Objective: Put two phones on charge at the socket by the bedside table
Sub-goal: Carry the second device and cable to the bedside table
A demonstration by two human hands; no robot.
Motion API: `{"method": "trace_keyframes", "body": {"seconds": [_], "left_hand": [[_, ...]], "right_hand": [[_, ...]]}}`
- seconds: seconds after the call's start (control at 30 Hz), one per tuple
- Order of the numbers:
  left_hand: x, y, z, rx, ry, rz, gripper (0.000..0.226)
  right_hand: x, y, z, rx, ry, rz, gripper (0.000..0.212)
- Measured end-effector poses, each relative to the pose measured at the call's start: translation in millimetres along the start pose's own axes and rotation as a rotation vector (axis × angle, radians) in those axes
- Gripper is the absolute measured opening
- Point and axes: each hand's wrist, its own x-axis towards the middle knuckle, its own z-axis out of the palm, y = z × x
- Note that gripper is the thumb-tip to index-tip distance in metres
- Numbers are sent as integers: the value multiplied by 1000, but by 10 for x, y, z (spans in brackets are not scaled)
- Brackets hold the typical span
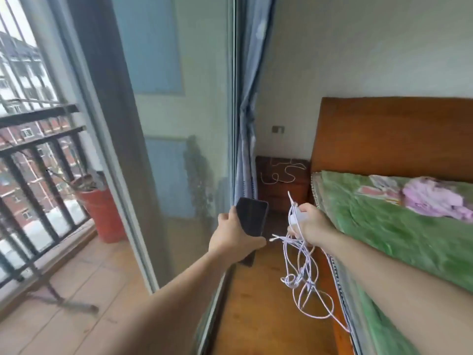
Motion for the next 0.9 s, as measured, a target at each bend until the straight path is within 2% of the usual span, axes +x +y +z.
{"method": "trace_keyframes", "body": {"seconds": [0.1,0.17,0.33,0.6,0.7,0.73,0.8,0.9], "left_hand": [[687,146,38,-35,-40,34,90],[1060,263,87,-55,-61,64,89],[1973,577,314,-81,-97,64,92],[3521,1115,992,-63,-95,84,81],[4153,1404,1216,-53,-79,40,77],[4358,1501,1282,-48,-78,35,76],[4736,1673,1400,-47,-79,20,74],[5252,1859,1548,-63,-73,0,72]], "right_hand": [[519,-205,-137,-54,84,-12,15],[853,-297,-232,-74,165,-17,16],[1648,-371,-409,-107,223,6,10],[3512,-30,-696,-57,202,13,6],[4313,78,-903,-104,127,17,22],[4562,90,-976,-81,123,22,18],[4978,39,-1126,-4,159,37,6],[5540,-150,-1343,-17,224,35,15]]}}
